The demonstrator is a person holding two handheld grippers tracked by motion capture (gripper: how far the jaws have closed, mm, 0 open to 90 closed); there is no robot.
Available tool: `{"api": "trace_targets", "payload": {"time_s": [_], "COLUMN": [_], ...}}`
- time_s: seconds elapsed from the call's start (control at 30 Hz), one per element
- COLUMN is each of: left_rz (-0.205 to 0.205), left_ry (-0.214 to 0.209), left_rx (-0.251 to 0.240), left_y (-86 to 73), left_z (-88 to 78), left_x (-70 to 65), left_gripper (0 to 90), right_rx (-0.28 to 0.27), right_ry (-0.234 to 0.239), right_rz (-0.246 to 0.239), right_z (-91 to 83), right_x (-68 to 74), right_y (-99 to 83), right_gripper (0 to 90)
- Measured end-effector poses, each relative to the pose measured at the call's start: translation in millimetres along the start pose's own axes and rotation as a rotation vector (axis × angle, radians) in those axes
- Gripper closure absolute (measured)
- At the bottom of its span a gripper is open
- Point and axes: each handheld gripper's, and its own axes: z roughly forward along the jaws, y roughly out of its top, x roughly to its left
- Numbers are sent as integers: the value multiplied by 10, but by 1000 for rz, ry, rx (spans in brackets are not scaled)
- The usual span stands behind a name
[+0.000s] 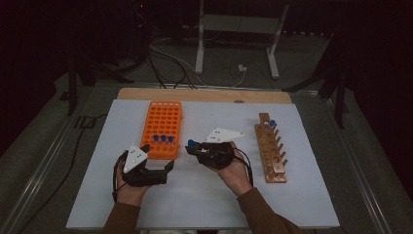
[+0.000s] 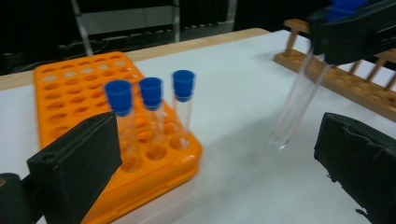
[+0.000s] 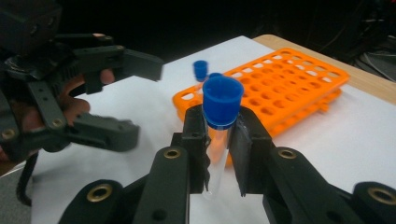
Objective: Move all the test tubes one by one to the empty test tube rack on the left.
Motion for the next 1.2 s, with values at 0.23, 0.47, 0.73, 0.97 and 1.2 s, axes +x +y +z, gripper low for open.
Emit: {"api": "trace_targets", "payload": {"time_s": [0.23,0.47,0.73,0.97,1.2], "left_rz": [42,81,124,127,113], "left_ry": [-26,-42,-88,-94,-85], "left_rx": [12,1,-4,-3,-6], "left_y": [14,8,10,6,1], "left_z": [58,69,46,43,35], "left_x": [-128,-197,-217,-216,-188], "left_gripper": [72,329,679,777,780], "right_rx": [7,3,10,15,10], "right_ry": [33,60,81,85,93], "right_rz": [-11,-13,-22,-24,-14], "right_z": [112,185,247,263,224], "right_x": [114,204,274,284,238], "right_y": [22,50,60,58,52], "right_gripper": [767,767,767,767,601]}}
